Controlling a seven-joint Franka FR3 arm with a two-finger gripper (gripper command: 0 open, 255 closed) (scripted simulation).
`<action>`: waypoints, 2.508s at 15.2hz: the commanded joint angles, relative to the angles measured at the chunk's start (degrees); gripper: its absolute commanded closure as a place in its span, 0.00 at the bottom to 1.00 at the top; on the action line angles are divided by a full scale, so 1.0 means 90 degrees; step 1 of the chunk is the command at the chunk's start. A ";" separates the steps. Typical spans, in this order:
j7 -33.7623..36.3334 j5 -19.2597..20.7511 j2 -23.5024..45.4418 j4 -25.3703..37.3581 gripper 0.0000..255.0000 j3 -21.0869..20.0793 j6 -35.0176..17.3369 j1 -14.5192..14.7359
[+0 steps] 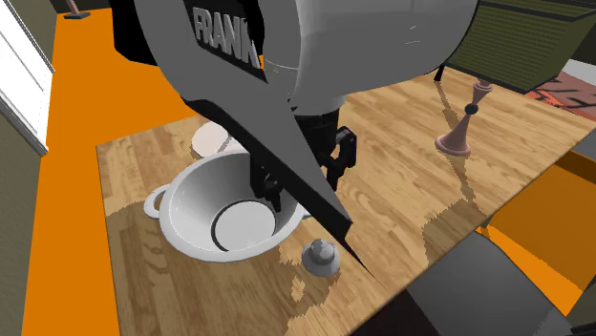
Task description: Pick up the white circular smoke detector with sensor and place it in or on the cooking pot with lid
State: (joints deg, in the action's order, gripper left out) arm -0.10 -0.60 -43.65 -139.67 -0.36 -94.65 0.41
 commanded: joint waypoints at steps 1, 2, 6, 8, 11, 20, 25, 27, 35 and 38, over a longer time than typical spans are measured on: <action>0.0000 0.0000 0.0000 0.0000 0.00 0.0000 0.0000 0.0000; 0.0011 0.0018 -0.0018 -0.0219 0.00 0.0027 -0.0215 -0.0035; 0.0052 0.0097 0.0008 -0.1035 0.00 0.0141 -0.1111 -0.0185; 0.0072 0.0139 0.0087 -0.1405 0.00 0.0202 -0.1587 -0.0266; 0.0098 0.0206 0.0301 -0.1906 0.00 0.0298 -0.2344 -0.0395; 0.0130 0.0339 0.1371 -0.2806 0.00 0.0519 -0.4395 -0.0661; 0.0124 0.0339 0.1780 -0.2976 0.00 0.0539 -0.4973 -0.0652; 0.0124 0.0339 0.1780 -0.2976 0.00 0.0539 -0.4973 -0.0652; 0.0124 0.0339 0.1779 -0.2976 1.00 0.0539 -0.4972 -0.0652; 0.0124 0.0339 0.1779 -0.2976 1.00 0.0539 -0.4972 -0.0652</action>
State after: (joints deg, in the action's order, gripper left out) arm 1.01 2.45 -27.63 -166.45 4.49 -139.40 -5.46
